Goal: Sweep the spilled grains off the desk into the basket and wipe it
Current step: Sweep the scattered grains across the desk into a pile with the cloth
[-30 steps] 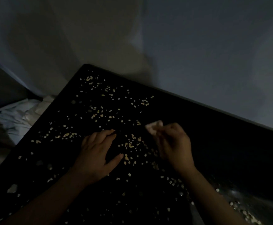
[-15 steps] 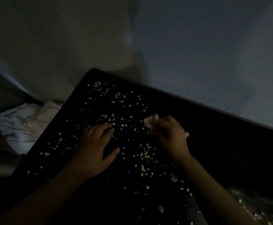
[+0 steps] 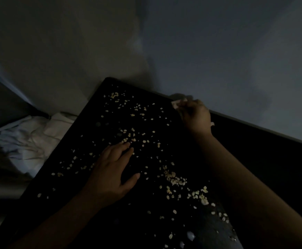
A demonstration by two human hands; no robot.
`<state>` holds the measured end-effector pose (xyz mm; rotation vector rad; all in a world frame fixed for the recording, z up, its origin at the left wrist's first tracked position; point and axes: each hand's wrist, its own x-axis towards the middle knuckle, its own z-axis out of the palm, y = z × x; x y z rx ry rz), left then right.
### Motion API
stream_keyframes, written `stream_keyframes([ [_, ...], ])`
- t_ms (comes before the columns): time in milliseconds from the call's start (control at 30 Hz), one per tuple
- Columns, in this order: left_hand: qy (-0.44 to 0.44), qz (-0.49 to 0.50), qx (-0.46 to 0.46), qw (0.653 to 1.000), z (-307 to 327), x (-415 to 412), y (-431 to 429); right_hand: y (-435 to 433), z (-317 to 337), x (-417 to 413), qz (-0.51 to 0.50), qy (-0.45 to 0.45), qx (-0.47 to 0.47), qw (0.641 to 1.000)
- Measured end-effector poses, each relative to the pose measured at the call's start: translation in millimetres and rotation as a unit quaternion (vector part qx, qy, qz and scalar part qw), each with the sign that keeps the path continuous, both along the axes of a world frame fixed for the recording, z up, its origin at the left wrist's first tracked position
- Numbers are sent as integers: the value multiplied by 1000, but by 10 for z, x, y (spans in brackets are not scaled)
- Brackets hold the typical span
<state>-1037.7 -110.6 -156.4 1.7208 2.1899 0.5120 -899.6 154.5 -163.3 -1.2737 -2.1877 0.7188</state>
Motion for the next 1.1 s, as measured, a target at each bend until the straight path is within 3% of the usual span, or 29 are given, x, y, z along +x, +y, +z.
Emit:
stream_keyframes([
  [133,-8,-4,4,1000,19,-9,4,-554,-26,79,64,19,28,997],
  [300,-6,-21,4,1000,34,-91,10,-1370,140,517,161,56,-43,984],
  [433,5,-32,5,999,58,-124,15,-1161,347,378,80,124,-55,987],
  [533,-1,-35,11,999,47,-146,29,-644,307,-14,35,101,19,994],
  [667,-26,-15,18,999,49,-182,78,-173,61,-468,11,58,17,998],
  [833,-17,8,56,998,146,-356,188,-633,-35,-318,84,42,27,995],
  [967,30,33,36,998,119,-578,189,-1269,55,60,171,30,-24,984],
  [1100,39,20,13,999,51,-691,149,-1287,328,12,143,93,-26,985],
])
